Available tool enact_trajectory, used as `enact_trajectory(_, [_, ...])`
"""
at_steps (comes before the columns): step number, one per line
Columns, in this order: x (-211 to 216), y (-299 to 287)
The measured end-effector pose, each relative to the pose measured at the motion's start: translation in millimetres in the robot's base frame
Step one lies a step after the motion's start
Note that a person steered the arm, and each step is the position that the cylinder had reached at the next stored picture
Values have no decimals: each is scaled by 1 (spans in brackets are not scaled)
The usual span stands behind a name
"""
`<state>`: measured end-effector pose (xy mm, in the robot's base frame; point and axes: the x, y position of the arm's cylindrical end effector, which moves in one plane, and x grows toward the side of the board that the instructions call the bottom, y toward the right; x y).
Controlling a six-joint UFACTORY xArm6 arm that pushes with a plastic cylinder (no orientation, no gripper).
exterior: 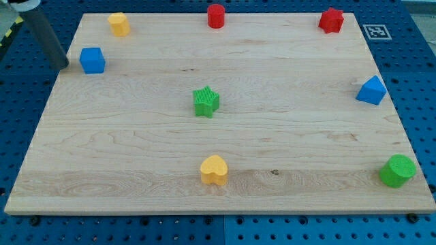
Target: Move the blue cube diagonally bottom right to the yellow hexagon
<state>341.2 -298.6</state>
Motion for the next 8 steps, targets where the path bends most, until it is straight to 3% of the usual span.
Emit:
enact_trajectory(3, [-3, 55])
enact_trajectory(6, [42, 112])
enact_trajectory(8, [32, 112])
